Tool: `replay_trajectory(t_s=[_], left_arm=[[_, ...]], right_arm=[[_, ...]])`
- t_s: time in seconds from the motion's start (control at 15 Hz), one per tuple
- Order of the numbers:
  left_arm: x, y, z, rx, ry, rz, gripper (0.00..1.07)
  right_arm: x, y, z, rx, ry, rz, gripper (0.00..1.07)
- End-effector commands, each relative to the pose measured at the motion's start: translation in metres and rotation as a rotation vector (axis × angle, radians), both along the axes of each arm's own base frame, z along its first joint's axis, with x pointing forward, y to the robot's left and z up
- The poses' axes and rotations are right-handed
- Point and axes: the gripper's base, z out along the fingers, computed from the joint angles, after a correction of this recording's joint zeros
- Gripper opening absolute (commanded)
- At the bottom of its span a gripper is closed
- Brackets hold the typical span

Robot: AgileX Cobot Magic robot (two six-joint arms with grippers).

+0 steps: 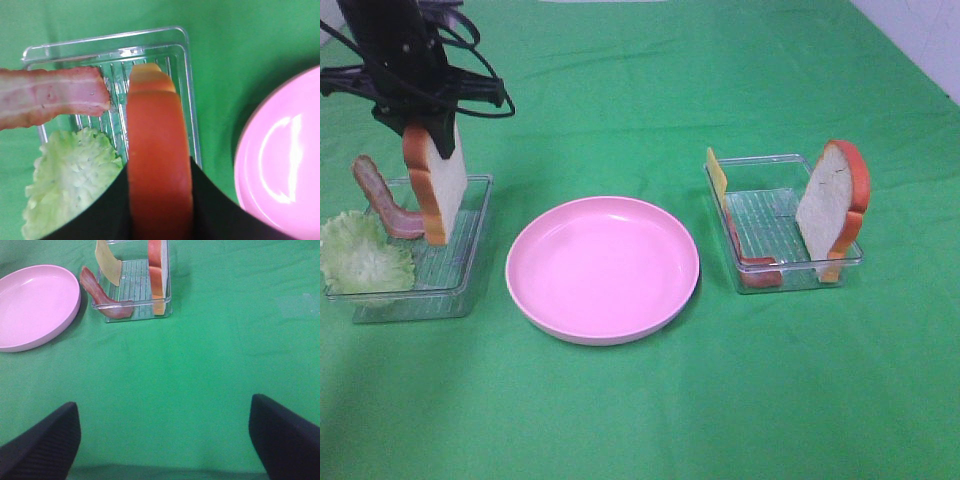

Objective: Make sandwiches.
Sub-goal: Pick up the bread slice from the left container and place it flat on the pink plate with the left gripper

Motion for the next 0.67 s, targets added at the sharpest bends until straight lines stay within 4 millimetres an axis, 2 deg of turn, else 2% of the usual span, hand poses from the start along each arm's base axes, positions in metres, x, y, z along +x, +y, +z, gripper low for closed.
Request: replay_trajectory(t_s=[0.07, 0.2, 0.27, 0.4, 0.67], left_arm=[[-0.013, -0.001, 0.044, -0.051, -0.063, 0.008, 0.00], [-0.031, -0.008, 0.080, -0.190, -0.104, -0.047, 0.00], [-0.045, -0.015, 0.091, -0.338, -0.115, -0.107, 0.00], [-0.057, -0.014, 0.073, -0.472, -0.131, -0.111, 0.00], [-0.069, -0.016, 0.020, -0.666, -0.147, -0.127, 0.00]], right_arm=[[-0.004, 0.000, -0.001, -0.007, -0.033, 0.002, 0.87], [-0.004, 0.000, -0.001, -0.007, -0.033, 0.002, 0.87], [-0.004, 0.000, -0.001, -0.007, -0.033, 0.002, 0.87], [-0.004, 0.000, -0.001, -0.007, -0.033, 0.002, 0.87], [-0.004, 0.000, -0.001, -0.007, -0.033, 0.002, 0.87]])
